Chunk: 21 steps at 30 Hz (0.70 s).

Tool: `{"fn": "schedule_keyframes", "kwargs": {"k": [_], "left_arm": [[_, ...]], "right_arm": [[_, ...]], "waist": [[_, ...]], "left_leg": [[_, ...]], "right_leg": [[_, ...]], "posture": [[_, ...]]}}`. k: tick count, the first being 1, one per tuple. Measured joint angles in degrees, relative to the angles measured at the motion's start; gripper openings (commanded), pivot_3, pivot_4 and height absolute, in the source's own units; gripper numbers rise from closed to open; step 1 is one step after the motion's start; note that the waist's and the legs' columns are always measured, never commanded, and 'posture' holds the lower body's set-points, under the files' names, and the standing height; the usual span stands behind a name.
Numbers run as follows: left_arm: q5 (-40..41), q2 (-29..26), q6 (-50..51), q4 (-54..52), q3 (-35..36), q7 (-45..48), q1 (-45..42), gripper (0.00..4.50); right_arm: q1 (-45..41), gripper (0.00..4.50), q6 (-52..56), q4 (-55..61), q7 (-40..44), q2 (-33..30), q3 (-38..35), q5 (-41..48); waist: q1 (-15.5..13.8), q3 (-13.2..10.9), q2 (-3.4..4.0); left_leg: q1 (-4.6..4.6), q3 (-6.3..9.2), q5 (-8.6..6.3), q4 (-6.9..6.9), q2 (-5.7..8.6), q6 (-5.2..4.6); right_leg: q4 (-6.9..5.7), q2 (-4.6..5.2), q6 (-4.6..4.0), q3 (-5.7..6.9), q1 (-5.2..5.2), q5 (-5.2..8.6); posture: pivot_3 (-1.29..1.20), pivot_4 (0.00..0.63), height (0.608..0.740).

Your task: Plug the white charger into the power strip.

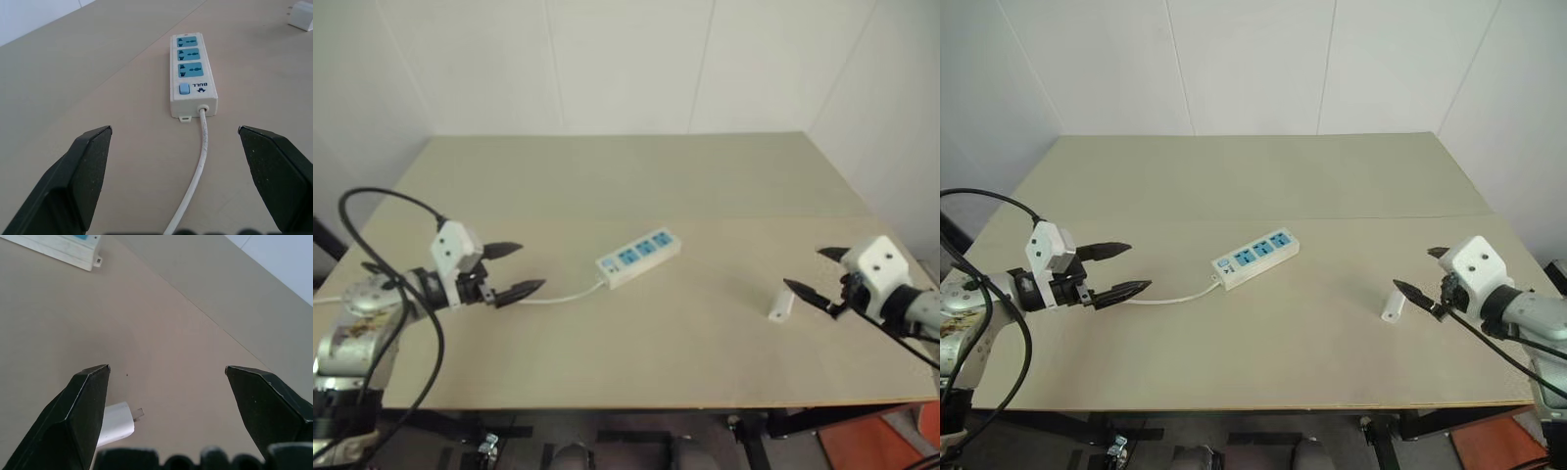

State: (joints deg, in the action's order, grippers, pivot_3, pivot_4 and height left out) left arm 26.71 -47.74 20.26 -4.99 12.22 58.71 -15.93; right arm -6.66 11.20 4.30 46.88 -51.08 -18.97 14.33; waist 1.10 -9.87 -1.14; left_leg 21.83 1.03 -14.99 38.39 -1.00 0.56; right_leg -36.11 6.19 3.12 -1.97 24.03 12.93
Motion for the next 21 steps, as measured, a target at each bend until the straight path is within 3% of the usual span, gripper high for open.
{"fn": "schedule_keyframes", "kwargs": {"k": [13,21], "left_arm": [[-0.2,0.6,-0.4,3.1,-1.9,1.7,-2.3,4.5],[-4.5,11.2,-5.2,15.8,-9.3,1.9,-14.6,4.5]], "right_arm": [[0.7,4.46,0.0,0.8,1.3,-0.1,-0.8,0.4],[0.1,4.46,0.0,2.0,-0.9,0.0,-1.3,0.3]], "waist": [[-0.1,0.0,0.0],[-0.4,0.0,-0.04]], "left_leg": [[0.01,0.01,0.0,0.03,0.02,0.0],[0.23,0.15,-0.03,0.4,0.08,-0.05]], "right_leg": [[-0.01,0.0,0.0,0.01,-0.01,0.0],[0.02,0.0,0.1,0.09,-0.08,-0.08]], "posture": [[0.0,0.15,0.74],[0.0,0.15,0.74]]}}
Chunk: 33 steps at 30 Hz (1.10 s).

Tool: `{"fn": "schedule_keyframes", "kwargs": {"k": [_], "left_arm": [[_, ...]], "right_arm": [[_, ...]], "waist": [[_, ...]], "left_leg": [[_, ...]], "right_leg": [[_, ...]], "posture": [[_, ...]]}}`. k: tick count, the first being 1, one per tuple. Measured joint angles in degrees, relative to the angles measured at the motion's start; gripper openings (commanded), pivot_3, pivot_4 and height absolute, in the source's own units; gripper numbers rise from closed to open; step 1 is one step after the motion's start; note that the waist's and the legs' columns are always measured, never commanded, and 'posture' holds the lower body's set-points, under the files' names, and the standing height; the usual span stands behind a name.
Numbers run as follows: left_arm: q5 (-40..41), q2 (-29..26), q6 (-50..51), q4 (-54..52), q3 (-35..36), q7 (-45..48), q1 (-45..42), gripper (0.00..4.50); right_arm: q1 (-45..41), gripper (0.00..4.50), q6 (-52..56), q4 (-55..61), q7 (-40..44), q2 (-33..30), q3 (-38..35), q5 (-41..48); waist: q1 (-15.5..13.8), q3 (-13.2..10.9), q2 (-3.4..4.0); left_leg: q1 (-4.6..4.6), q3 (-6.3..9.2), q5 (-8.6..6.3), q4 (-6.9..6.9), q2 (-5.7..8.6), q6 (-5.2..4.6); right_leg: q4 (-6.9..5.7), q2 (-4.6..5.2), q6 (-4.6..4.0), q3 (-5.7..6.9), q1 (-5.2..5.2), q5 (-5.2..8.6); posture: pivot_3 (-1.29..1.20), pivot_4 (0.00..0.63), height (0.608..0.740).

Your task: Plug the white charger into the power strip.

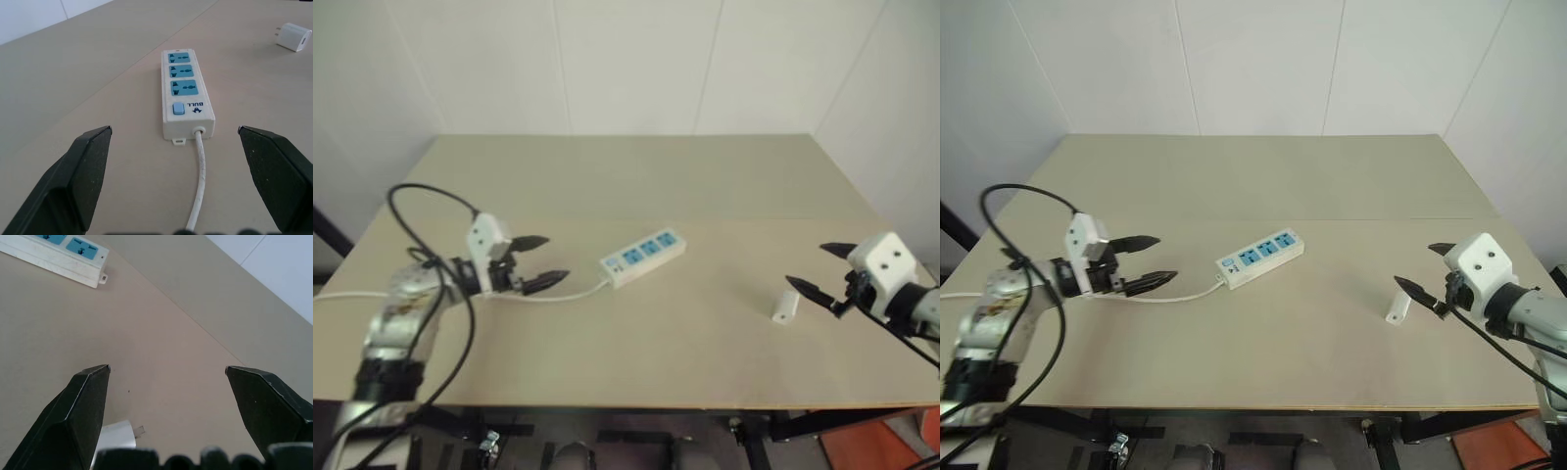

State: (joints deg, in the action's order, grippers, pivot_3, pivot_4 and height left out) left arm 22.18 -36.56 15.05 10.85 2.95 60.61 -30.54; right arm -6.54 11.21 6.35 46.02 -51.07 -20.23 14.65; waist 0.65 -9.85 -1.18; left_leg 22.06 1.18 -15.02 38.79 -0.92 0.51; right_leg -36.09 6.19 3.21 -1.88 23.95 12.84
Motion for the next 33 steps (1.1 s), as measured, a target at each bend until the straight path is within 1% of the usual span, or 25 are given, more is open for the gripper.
{"fn": "schedule_keyframes", "kwargs": {"k": [5,11,16,22,28,33], "left_arm": [[-4.3,10.1,-5.5,14.0,-3.9,-1.8,-9.2,4.5],[-8.9,17.8,-13.0,28.4,-6.6,-2.4,-15.2,4.5],[-12.9,20.9,-19.0,37.1,-6.8,-5.8,-18.2,4.5],[-16.3,23.1,-25.5,44.9,-7.1,-10.7,-19.2,4.5],[-16.3,23.8,-27.7,46.2,-5.9,-10.4,-19.0,4.5],[-15.2,24.2,-28.1,44.1,-4.8,-8.9,-16.6,4.5]], "right_arm": [[0.2,4.46,0.0,1.0,-0.7,0.0,-0.3,0.0],[1.2,4.46,0.1,3.0,-1.4,0.5,-0.6,0.0],[2.6,4.46,0.3,4.6,-2.2,0.8,-1.0,0.1],[3.9,4.46,0.8,6.8,-2.5,0.8,-2.0,0.1],[5.0,4.46,1.4,8.0,-2.7,0.9,-2.9,0.2],[5.2,4.46,1.6,8.9,-2.7,1.0,-3.0,0.2]], "waist": [[0.0,0.0,-0.03],[0.3,0.0,-0.04],[0.2,0.0,-0.05],[0.1,0.0,-0.06],[0.1,0.0,-0.06],[0.1,0.0,-0.05]], "left_leg": [[0.05,0.04,-0.02,0.06,0.04,-0.04],[0.06,0.05,-0.04,0.07,0.05,-0.09],[0.07,0.06,-0.04,0.08,0.06,-0.09],[0.06,0.08,-0.04,0.08,0.07,-0.09],[0.02,0.08,-0.04,0.09,0.07,-0.09],[0.01,0.08,-0.05,0.09,0.07,-0.09]], "right_leg": [[0.03,0.0,0.01,0.0,0.01,-0.01],[0.03,0.0,0.01,0.0,0.02,0.0],[0.03,0.0,0.02,0.0,0.01,-0.01],[0.02,0.0,0.03,-0.01,0.01,-0.01],[0.02,0.0,0.04,-0.01,-0.04,-0.01],[0.02,0.01,0.04,-0.01,-0.05,-0.01]], "posture": [[0.0,0.15,0.74],[0.0,0.15,0.74],[0.0,0.15,0.74],[0.0,0.15,0.74],[0.0,0.15,0.74],[0.0,0.15,0.74]]}}
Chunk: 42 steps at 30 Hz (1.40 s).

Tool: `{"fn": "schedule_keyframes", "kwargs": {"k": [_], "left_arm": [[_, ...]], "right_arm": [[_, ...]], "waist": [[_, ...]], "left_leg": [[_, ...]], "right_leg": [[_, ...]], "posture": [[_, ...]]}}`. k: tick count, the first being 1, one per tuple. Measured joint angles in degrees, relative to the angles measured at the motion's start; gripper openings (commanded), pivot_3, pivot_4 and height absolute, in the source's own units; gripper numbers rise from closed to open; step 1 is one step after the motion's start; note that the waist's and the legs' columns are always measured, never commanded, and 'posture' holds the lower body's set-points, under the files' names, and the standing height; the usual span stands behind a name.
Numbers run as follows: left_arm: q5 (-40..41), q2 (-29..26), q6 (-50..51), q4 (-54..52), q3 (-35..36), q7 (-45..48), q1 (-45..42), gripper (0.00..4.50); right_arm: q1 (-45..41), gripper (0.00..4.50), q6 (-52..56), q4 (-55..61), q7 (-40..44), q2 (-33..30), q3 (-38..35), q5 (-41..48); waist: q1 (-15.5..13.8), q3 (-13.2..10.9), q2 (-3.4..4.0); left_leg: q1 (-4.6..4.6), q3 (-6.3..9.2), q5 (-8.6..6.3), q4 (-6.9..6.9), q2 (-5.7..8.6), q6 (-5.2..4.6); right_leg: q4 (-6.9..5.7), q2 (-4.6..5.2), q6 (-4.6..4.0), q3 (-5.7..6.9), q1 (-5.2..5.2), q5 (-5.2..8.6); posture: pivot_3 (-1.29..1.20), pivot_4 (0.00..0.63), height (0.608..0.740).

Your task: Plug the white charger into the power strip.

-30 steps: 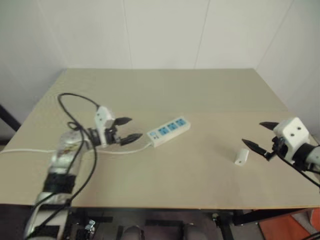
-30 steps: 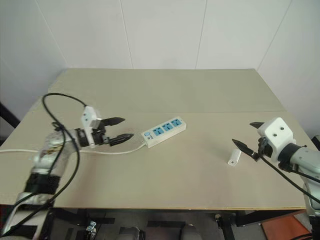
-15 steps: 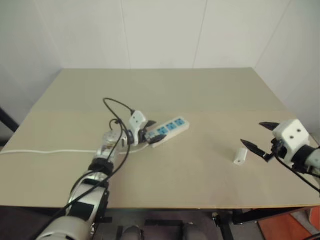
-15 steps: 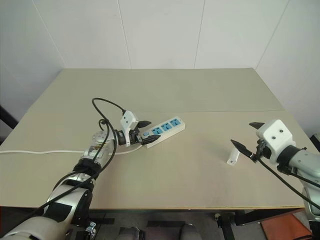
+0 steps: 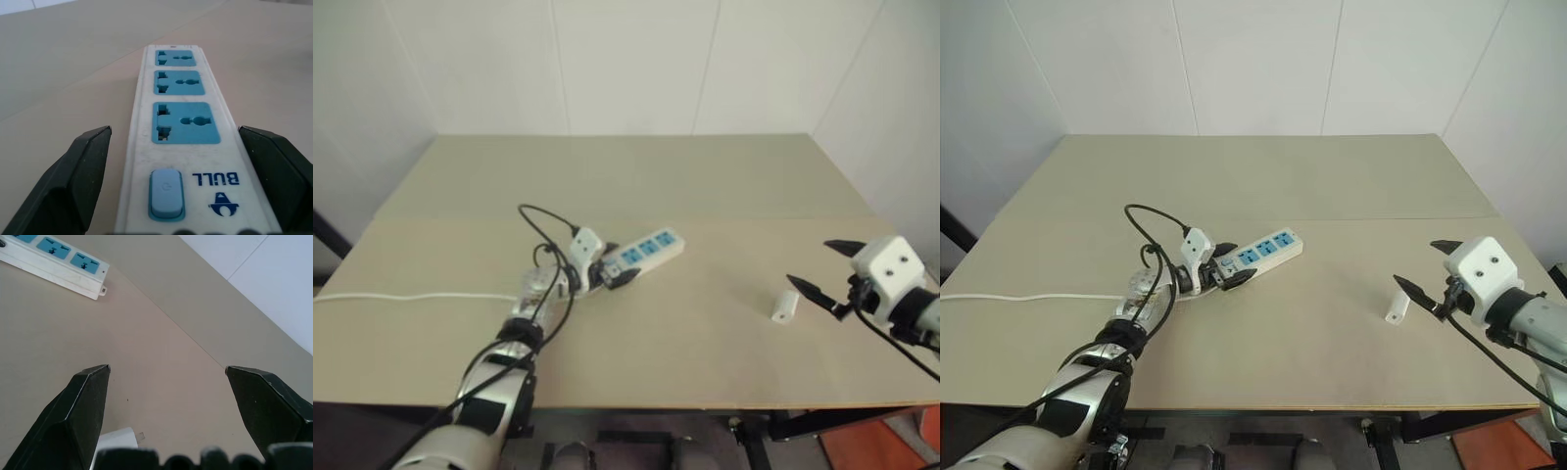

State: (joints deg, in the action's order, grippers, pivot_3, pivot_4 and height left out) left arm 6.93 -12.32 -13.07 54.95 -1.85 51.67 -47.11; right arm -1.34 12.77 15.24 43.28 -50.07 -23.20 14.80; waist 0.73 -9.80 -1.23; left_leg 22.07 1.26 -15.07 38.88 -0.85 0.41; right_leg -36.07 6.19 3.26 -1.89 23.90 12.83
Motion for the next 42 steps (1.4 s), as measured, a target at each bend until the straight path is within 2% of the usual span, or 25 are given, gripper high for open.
{"fn": "schedule_keyframes", "kwargs": {"k": [13,22,23,26,35,42], "left_arm": [[0.2,-2.1,5.9,-10.3,0.5,1.0,6.9,4.5],[-0.2,-1.8,7.0,-9.4,0.3,0.5,6.4,4.5],[-0.3,-1.6,7.0,-8.9,0.3,0.3,6.0,4.11],[-0.8,-1.1,6.9,-6.4,0.0,-0.8,4.5,3.32],[-1.0,-1.6,4.6,-3.4,-0.4,0.9,3.3,3.28],[-0.1,-4.9,4.0,-5.5,-2.6,14.9,3.3,3.28]], "right_arm": [[-0.7,4.46,0.2,0.0,0.0,0.1,0.1,0.0],[-1.7,4.46,0.2,-0.1,0.0,0.1,0.1,0.0],[-1.7,4.5,0.2,-0.1,0.0,0.1,0.1,0.0],[-1.7,4.5,0.2,0.0,0.0,0.1,0.1,0.0],[-2.2,4.5,0.3,0.3,0.4,0.1,0.1,0.0],[-6.3,4.5,0.1,-5.0,4.4,-2.8,1.6,0.0]], "waist": [[0.1,0.0,0.01],[0.0,0.1,0.0],[0.0,0.2,0.0],[-0.3,0.2,-0.01],[-0.2,0.3,0.0],[0.0,0.3,-0.02]], "left_leg": [[-0.7,0.05,-0.06,-0.05,-0.01,-0.1],[-0.79,0.05,-0.06,-0.05,0.0,-0.11],[-0.79,0.04,-0.06,-0.05,0.0,-0.11],[-0.8,0.05,-0.06,-0.04,0.01,-0.11],[-0.9,0.06,-0.07,-0.06,0.0,-0.11],[-0.69,0.05,-0.09,-0.1,0.0,-0.15]], "right_leg": [[0.16,0.0,0.03,0.03,-0.75,0.03],[0.15,0.0,0.03,0.03,-0.83,0.03],[0.16,0.0,0.04,0.03,-0.85,0.03],[0.18,0.0,0.04,0.03,-0.89,0.03],[0.21,0.0,0.05,0.04,-0.99,0.04],[0.28,0.0,0.05,0.05,-0.79,0.04]], "posture": [[0.0,0.15,0.74],[0.0,0.15,0.74],[0.0,0.15,0.74],[0.0,0.15,0.74],[0.0,0.15,0.74],[0.0,0.15,0.74]]}}
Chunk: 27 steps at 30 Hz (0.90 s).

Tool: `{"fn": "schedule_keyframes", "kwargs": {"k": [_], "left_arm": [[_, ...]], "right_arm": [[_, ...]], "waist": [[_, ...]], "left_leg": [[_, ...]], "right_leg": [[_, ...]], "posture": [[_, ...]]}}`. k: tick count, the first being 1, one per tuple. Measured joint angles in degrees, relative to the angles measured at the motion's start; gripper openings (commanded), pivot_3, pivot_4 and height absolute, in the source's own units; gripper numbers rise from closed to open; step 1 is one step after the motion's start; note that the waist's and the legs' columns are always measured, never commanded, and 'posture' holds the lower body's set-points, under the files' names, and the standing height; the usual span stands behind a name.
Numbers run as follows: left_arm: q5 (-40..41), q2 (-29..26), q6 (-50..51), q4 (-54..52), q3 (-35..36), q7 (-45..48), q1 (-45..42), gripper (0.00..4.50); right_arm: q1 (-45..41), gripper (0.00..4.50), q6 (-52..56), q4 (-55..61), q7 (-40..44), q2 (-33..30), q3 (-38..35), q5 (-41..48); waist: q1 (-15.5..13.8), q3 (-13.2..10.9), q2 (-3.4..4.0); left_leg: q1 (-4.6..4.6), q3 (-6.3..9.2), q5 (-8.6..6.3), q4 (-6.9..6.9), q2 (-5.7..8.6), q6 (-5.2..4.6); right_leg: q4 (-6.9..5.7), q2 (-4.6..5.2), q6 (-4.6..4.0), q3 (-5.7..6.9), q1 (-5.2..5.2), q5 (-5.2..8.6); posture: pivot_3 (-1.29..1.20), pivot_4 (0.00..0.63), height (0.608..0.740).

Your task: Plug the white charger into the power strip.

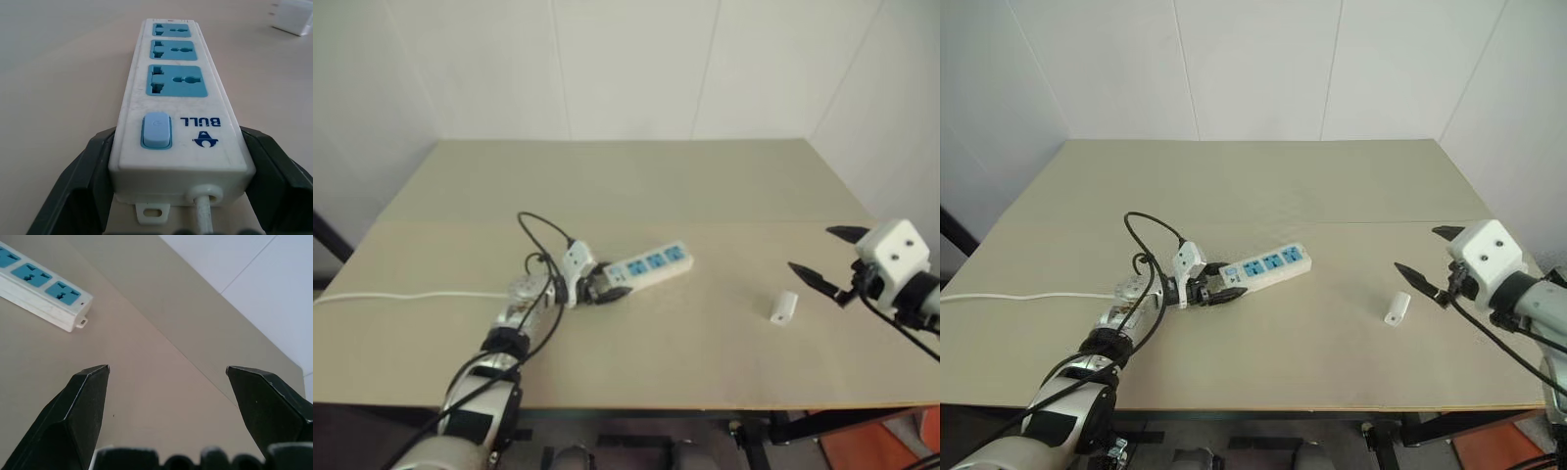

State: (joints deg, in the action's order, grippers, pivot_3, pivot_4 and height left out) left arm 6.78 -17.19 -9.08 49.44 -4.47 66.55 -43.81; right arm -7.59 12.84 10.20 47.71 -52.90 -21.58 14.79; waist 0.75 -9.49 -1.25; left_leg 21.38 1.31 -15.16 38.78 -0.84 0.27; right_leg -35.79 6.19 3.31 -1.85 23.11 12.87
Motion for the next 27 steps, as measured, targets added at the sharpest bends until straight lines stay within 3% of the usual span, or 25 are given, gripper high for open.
{"fn": "schedule_keyframes", "kwargs": {"k": [6,13,17,22,27], "left_arm": [[0.2,-2.3,-1.0,-4.2,-3.1,11.1,0.8,3.28],[-0.2,-1.2,-4.6,-3.5,-3.7,9.6,2.3,3.28],[-0.2,-0.2,-5.1,-3.6,-3.7,8.1,3.1,3.28],[0.0,0.2,-4.5,-4.3,-3.4,7.1,3.9,3.28],[0.0,0.3,-3.8,-5.9,-3.7,7.0,4.4,3.28]], "right_arm": [[-3.1,4.5,-5.3,-5.4,8.0,-5.7,4.7,-1.4],[-10.8,4.5,-23.7,-15.2,18.2,-11.4,14.8,-8.2],[-22.6,4.5,-43.9,-27.5,27.1,-13.9,23.4,-13.6],[-43.9,4.5,-67.5,-46.9,37.8,-12.0,35.2,-19.2],[-53.0,4.5,-83.2,-58.2,40.6,-9.0,44.9,-23.3]], "waist": [[0.0,0.0,0.01],[0.0,0.0,-0.01],[0.0,0.0,0.01],[0.3,0.0,0.08],[0.1,0.0,0.07]], "left_leg": [[0.01,-0.01,-0.01,0.0,-0.01,-0.01],[0.01,-0.03,-0.01,0.05,-0.01,-0.01],[-0.05,-0.04,-0.01,0.02,-0.01,-0.01],[-0.19,-0.08,-0.01,-0.01,-0.02,-0.01],[-0.11,-0.09,-0.01,-0.02,0.0,-0.02]], "right_leg": [[0.01,0.0,0.0,0.0,0.0,0.0],[0.02,0.01,0.01,0.0,-0.01,0.0],[0.05,0.02,0.03,0.01,-0.06,0.01],[0.05,0.02,0.03,-0.02,-0.11,0.0],[0.11,0.05,0.02,-0.02,-0.09,0.0]], "posture": [[0.0,0.15,0.74],[0.0,0.15,0.74],[0.0,0.15,0.74],[0.0,0.15,0.74],[0.0,0.15,0.74]]}}
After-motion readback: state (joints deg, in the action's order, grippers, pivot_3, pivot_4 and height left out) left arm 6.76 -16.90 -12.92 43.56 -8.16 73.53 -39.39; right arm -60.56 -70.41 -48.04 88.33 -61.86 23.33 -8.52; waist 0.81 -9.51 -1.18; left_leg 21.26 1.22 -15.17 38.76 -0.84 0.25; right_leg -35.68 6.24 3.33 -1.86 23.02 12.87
